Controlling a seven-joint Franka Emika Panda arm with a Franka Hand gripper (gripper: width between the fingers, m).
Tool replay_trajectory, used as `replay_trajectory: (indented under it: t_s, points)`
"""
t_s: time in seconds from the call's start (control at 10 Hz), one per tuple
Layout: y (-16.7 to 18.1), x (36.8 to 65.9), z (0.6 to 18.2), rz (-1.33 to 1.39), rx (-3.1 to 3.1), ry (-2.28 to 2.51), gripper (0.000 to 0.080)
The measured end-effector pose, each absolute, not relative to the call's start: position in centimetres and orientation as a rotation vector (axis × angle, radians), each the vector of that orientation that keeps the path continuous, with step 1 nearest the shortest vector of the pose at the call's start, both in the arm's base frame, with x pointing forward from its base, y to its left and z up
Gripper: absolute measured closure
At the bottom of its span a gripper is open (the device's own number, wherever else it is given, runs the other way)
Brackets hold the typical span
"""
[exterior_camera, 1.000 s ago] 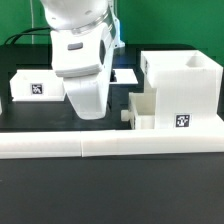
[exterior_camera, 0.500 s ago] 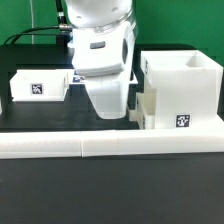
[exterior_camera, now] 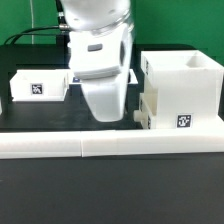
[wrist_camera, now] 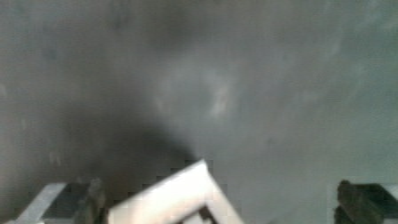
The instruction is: Assemble drawer
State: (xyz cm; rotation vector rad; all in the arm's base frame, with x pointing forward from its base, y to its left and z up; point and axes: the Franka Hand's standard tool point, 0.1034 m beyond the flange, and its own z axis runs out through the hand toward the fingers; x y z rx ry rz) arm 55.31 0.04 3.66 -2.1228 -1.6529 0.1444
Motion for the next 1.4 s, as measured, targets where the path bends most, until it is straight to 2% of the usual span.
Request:
replay_trajectory:
  t_s: [0.2, 0.4, 0.8, 1.3, 1.4]
  points:
    - [-2.1, 54.2, 4.3, 0.128, -2.171, -1.646, 0.0151]
    - [-2.3, 53.5, 4.6, 0.126, -2.187, -1.642, 0.0151]
    - [-2.1, 52.2, 6.5, 0.113, -2.241, -1.648, 0.0151]
    - [-2.3, 51.9, 6.2, 0.167, -2.395, -1.417, 0.0151]
    - [-3.4, 52.1, 5.9, 0.151, -2.445, -1.378, 0.0151]
